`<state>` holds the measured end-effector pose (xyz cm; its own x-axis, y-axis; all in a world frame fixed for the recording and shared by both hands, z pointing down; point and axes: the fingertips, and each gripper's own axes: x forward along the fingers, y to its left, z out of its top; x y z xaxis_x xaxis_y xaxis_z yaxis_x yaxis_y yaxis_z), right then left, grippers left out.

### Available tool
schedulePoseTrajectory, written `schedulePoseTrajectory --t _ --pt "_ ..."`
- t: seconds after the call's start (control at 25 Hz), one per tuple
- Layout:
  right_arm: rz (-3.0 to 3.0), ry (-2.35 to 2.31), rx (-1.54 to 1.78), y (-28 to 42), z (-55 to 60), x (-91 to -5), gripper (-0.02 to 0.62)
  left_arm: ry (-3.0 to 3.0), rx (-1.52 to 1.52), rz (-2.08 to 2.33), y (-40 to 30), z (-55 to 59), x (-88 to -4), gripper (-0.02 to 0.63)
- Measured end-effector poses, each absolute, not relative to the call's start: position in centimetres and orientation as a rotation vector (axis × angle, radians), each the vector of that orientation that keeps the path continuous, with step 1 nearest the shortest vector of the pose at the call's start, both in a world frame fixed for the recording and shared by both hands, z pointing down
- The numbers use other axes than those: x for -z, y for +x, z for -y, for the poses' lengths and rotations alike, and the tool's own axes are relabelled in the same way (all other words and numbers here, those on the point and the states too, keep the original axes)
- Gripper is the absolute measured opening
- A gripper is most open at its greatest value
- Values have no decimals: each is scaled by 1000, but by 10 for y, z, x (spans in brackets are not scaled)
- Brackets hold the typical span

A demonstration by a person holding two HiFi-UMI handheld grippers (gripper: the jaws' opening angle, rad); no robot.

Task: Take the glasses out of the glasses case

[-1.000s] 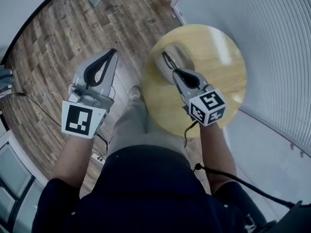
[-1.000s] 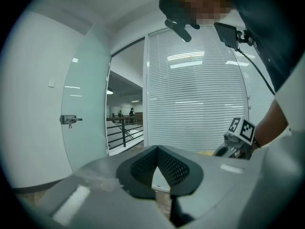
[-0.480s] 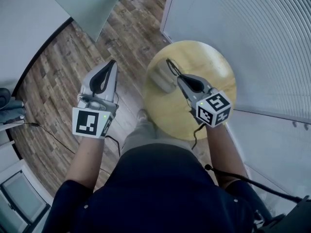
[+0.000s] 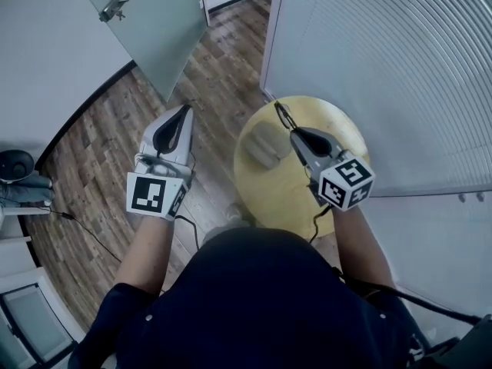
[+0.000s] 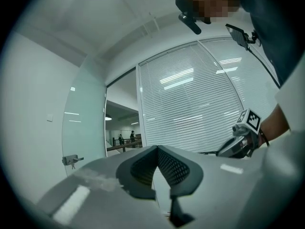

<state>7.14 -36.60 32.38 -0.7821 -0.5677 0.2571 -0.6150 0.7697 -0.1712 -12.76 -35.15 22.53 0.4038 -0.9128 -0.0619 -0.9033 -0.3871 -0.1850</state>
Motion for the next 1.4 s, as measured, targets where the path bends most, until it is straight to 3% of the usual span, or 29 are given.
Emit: schedulePoseTrajectory --t 0.64,1.4 --pt "2869 998 -315 98 375 -259 34 -2360 39 -1688 -140 336 -168 5" --pt "2903 993 -292 98 359 -262 34 -2366 27 -1650 -120 321 -173 5"
